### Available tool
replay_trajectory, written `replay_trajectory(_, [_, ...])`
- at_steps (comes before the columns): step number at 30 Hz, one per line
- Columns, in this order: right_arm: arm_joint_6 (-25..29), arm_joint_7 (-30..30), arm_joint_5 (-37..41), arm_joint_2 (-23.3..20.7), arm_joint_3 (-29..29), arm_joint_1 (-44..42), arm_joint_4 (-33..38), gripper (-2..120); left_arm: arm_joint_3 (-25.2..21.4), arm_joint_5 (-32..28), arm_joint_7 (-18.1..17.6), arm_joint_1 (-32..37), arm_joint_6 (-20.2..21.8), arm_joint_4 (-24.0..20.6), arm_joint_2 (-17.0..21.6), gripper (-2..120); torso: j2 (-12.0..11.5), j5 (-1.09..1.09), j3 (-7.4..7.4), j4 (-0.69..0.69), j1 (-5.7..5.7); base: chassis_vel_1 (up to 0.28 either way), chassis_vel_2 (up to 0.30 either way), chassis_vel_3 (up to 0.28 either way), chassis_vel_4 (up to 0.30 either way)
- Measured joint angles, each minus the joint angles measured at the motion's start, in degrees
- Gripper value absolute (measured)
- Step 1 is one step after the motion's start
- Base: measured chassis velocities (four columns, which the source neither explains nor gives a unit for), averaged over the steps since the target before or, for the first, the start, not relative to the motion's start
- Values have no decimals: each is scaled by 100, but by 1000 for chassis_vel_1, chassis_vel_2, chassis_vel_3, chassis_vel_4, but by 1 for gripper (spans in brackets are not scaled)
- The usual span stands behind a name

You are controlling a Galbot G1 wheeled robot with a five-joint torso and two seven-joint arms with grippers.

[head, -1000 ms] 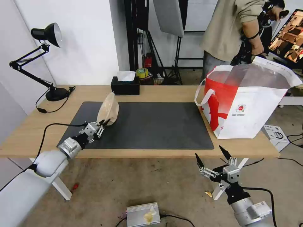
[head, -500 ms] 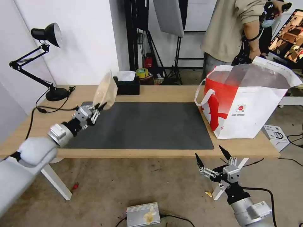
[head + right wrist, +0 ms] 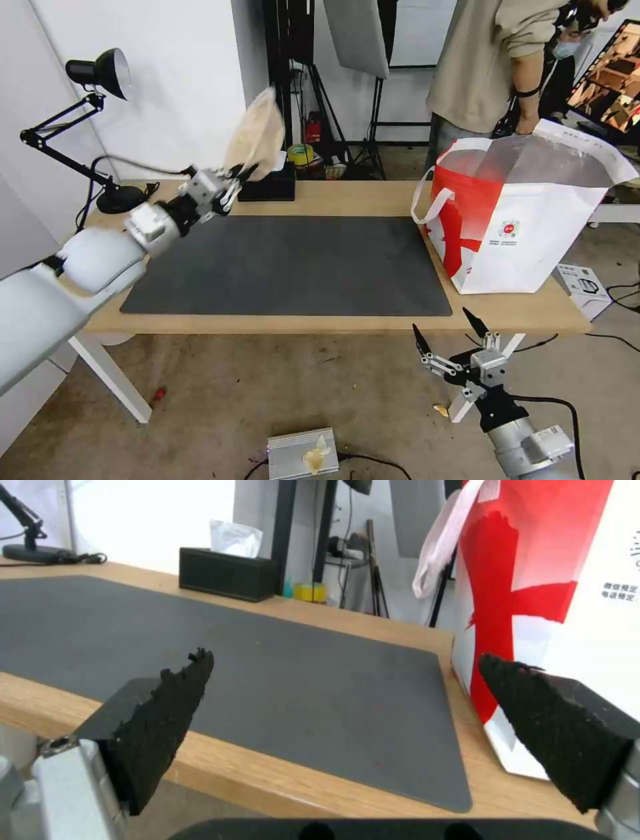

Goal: Pick up the trash from the table and place it into the takeout bag.

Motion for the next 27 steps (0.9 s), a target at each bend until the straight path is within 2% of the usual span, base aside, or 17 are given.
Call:
replay_trajectory(1, [0, 0, 0, 0, 0, 0, 0, 100, 0, 0, 0, 0, 0, 0, 0, 1, 0, 0, 0, 0, 0, 0, 0, 0, 0])
replay_trajectory(4, [0, 0, 0, 0, 0, 0, 0, 100, 559, -9, -143, -529, 9, 152, -180, 1, 0, -2, 0, 1, 0, 0, 0, 0, 0])
replay_trajectory(5, [0, 0, 0, 0, 0, 0, 0, 100, 559, -9, -143, -529, 9, 152, -180, 1, 0, -2, 0, 1, 0, 0, 0, 0, 0])
replay_trajectory(8, [0, 0, 0, 0, 0, -1, 0, 100, 1127, -15, -289, -1152, 8, 375, -516, 1, 0, -1, 0, 1, 0, 0, 0, 0, 0])
replay_trajectory(10, [0, 0, 0, 0, 0, 0, 0, 100, 1214, -15, -304, -1258, 6, 420, -577, 1, 0, -1, 0, 1, 0, 0, 0, 0, 0])
replay_trajectory(12, [0, 1, 0, 0, 0, 0, 0, 100, 1570, -10, -349, -1719, -2, 624, -814, 1, 0, -1, 0, 0, 0, 0, 0, 0, 0])
replay_trajectory(14, [0, 0, 0, 0, 0, 0, 0, 100, 1689, -2, -357, -1873, -10, 705, -901, 1, 0, 0, 0, 1, 0, 0, 0, 0, 0])
replay_trajectory(18, [0, 0, 0, 0, 0, -1, 0, 100, 2227, 37, -368, -2502, -44, 1156, -1402, 1, 0, 0, 0, -1, 0, 0, 0, 0, 0])
replay_trajectory(24, [0, 0, 0, 0, 0, 0, 0, 100, 2408, 256, -298, -2682, -161, 1436, -1667, 1, 1, 0, 0, 0, 0, 0, 0, 0, 0])
replay_trajectory(27, [0, 0, 0, 0, 0, 0, 0, 100, 2444, 430, -253, -2705, -196, 1613, -1931, 1, 0, -2, 0, 2, 0, 0, 0, 0, 0])
